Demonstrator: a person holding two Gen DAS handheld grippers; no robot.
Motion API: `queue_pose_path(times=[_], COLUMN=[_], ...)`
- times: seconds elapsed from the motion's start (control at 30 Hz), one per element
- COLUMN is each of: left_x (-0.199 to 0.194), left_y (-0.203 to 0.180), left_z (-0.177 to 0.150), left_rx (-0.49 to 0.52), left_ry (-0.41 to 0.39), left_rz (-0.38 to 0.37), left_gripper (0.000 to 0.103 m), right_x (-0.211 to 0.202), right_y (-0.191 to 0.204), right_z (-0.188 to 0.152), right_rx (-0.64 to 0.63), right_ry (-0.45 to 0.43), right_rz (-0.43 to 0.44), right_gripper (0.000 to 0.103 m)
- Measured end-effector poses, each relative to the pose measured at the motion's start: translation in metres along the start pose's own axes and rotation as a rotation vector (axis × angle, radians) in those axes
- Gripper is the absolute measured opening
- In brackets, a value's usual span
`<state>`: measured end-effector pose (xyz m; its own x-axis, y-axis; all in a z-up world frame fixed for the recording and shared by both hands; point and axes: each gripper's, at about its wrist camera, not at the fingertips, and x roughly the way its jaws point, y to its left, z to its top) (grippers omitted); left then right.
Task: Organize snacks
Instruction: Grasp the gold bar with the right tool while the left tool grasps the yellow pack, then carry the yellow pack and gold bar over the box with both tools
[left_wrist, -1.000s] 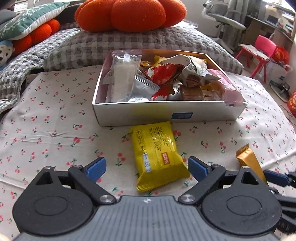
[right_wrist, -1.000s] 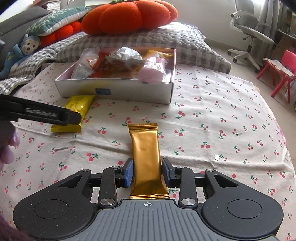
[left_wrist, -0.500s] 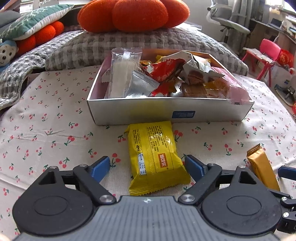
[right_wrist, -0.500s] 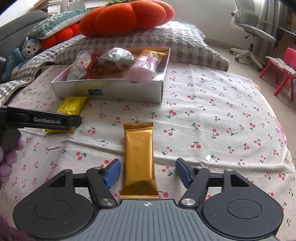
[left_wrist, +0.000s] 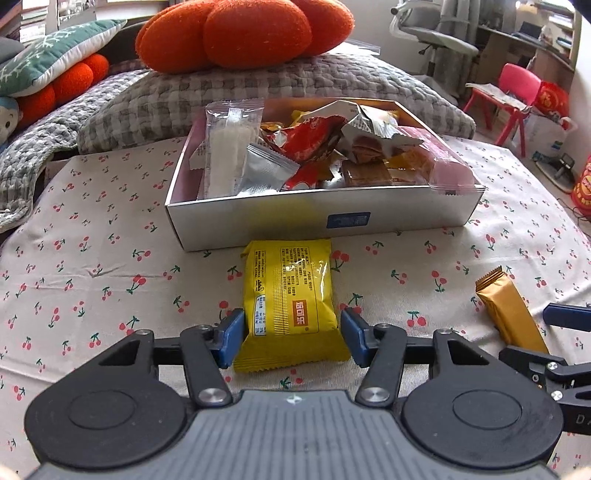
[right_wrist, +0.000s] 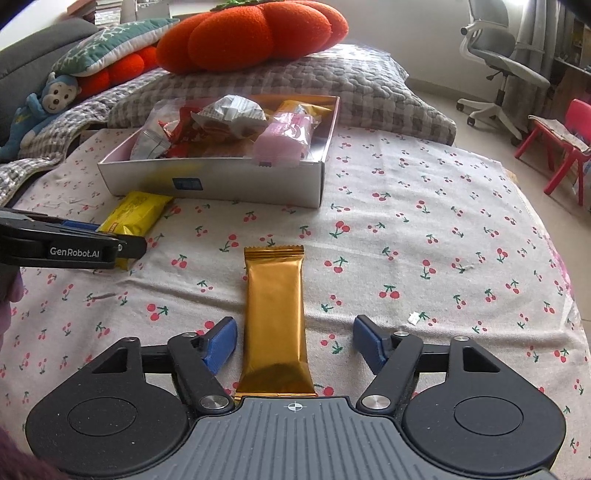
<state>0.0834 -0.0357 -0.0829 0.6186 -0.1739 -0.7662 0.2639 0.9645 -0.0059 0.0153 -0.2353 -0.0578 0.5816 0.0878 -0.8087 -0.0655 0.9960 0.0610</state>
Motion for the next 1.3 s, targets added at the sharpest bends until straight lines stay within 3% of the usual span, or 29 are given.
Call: queue_pose_path(times=[0.2, 0.3, 1.3], left_x=[-0.003, -0.005, -0.046], left_y=[0.002, 0.002, 0.029], left_z=[0.002, 0.002, 0.021], left_rx=[-0.010, -0.003, -0.188], left_ry=[0.016, 0.021, 0.060], left_rz=[-0.006, -0.011, -0.187], left_gripper=[0.046, 0.045, 0.044], right_x=[-0.002, -0.002, -0.031], right_y=[-0.001, -0.001, -0.028], right_z=[0.004, 0.004, 0.043], right_rx=[0.010, 0.011, 0.298], right_ry=[-0.004, -0.001, 0.047], right_rz=[0.011, 0.019, 0.116], right_gripper=[0.037, 0.031, 0.029])
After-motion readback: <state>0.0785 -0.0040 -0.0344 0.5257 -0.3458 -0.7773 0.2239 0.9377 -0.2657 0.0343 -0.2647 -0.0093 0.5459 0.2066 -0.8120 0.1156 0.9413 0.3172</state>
